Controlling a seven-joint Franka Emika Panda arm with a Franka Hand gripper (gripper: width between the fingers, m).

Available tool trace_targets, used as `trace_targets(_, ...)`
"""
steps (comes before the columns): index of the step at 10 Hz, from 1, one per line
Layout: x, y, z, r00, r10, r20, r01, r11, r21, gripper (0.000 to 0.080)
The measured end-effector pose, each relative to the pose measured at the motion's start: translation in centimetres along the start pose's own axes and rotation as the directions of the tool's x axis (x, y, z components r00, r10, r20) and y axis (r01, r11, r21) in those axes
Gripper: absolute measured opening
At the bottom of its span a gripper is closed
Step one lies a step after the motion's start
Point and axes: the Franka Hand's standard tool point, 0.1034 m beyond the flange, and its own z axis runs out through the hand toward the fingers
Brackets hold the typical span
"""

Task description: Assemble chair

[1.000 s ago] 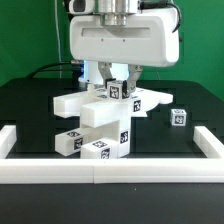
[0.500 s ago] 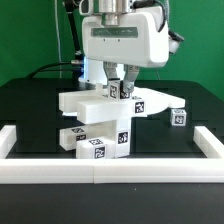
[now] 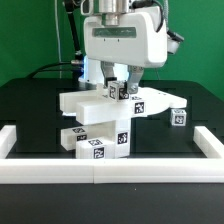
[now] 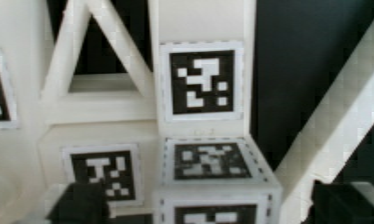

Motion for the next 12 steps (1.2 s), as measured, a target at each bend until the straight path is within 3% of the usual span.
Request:
trace_targets(2,-1.2,-0.7,-1.6,1.000,0.012,0.013,-0.013,1.000,0.024,0.0641)
trace_targets(5,-5.2,-0.7,-3.2,0.999,0.014,0.046,-0.016,0.999,0.045,0.0649)
trace_targets(6,-5.8,-0.7,-3.1,0.999,-0.002,0.044,0.000,0.999,0.048,0.0649)
trace_targets(9,-5.7,-0.6,-2.9,0.999,0.002,0.043,-0.004,0.999,0.045,0.0649)
trace_targets(10,-6.7,-0.4,-2.4,0.998,0.046,0.041,-0.048,0.998,0.049,0.0649)
trace_targets(12,-11.1,0.3,-1.7,0.995,0.085,0.060,-0.086,0.996,0.022,0.0649)
